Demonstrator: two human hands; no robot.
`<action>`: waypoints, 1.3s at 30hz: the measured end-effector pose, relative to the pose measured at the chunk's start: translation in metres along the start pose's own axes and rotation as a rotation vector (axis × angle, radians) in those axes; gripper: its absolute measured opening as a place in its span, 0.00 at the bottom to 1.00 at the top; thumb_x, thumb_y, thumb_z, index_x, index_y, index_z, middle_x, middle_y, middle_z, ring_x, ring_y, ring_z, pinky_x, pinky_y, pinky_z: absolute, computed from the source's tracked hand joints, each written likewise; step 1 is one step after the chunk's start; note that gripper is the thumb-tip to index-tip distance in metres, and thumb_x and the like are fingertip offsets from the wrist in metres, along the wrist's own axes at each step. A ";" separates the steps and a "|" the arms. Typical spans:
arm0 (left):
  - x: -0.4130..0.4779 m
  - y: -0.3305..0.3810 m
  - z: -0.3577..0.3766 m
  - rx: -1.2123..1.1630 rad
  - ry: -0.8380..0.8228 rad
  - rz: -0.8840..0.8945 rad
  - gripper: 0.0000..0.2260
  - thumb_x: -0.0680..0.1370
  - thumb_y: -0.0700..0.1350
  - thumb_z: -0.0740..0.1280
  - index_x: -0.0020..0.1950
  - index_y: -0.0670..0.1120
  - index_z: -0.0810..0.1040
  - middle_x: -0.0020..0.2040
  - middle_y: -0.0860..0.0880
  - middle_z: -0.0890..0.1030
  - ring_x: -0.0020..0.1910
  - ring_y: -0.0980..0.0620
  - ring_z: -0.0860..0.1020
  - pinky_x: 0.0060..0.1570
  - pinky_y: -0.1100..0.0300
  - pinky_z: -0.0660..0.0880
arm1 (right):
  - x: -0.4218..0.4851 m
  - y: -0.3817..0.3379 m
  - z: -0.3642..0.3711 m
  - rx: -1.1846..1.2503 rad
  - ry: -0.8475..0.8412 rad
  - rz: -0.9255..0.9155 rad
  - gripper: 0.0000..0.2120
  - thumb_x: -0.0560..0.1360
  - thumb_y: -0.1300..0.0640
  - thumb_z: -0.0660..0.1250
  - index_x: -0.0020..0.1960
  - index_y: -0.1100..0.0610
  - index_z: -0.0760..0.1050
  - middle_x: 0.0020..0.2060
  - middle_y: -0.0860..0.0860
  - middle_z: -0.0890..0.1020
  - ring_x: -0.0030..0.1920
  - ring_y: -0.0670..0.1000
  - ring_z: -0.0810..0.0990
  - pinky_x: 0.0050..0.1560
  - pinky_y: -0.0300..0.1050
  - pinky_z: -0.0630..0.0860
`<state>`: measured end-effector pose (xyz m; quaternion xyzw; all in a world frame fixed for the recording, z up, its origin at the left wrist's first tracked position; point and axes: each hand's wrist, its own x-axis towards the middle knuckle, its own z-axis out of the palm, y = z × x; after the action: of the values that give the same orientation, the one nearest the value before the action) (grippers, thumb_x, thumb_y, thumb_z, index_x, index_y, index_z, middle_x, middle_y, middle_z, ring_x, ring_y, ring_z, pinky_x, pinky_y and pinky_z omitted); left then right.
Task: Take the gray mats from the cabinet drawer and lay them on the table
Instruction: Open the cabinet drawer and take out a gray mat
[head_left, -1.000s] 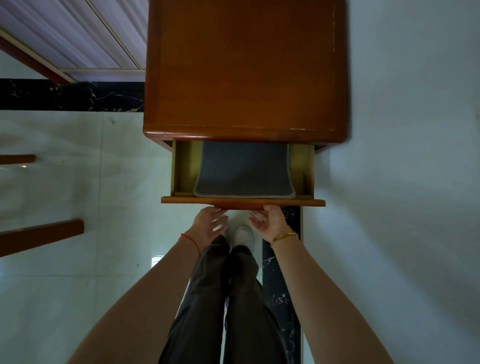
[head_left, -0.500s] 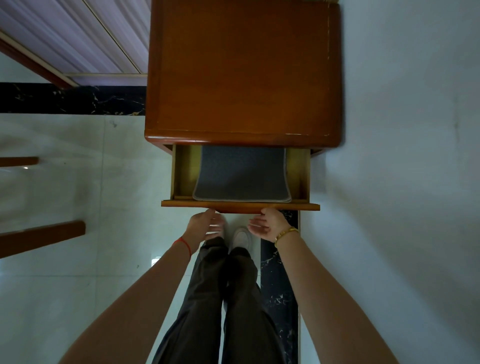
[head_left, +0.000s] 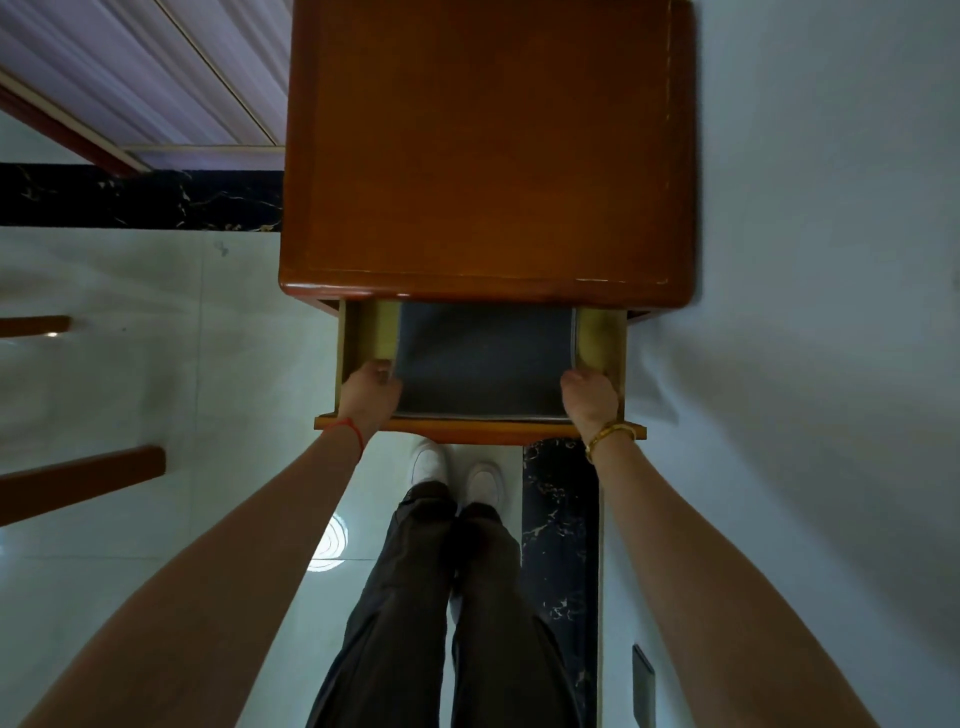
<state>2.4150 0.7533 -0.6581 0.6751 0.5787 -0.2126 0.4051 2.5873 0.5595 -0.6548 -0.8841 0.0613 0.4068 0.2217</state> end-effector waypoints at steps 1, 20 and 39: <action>0.008 -0.003 0.002 -0.044 -0.017 -0.029 0.17 0.80 0.43 0.61 0.69 0.40 0.72 0.65 0.38 0.77 0.60 0.38 0.77 0.62 0.49 0.75 | 0.003 0.001 0.003 -0.024 -0.004 -0.001 0.15 0.80 0.59 0.57 0.60 0.63 0.77 0.56 0.62 0.79 0.61 0.60 0.76 0.58 0.48 0.71; 0.016 0.000 -0.010 -0.143 -0.048 -0.204 0.08 0.78 0.41 0.67 0.53 0.37 0.76 0.49 0.41 0.75 0.48 0.44 0.74 0.53 0.53 0.75 | 0.028 0.008 0.001 0.067 0.046 0.209 0.11 0.75 0.62 0.65 0.54 0.68 0.75 0.45 0.59 0.77 0.48 0.58 0.77 0.38 0.39 0.68; -0.121 -0.052 -0.059 -0.501 -0.006 -0.249 0.16 0.76 0.31 0.67 0.63 0.41 0.79 0.60 0.43 0.78 0.60 0.41 0.76 0.69 0.43 0.71 | -0.105 0.029 -0.024 0.087 0.006 0.157 0.12 0.79 0.62 0.60 0.58 0.65 0.77 0.56 0.62 0.80 0.56 0.62 0.78 0.46 0.40 0.67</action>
<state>2.3253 0.7269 -0.5485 0.4768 0.6905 -0.1130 0.5321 2.5260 0.5157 -0.5729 -0.8673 0.1489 0.4171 0.2271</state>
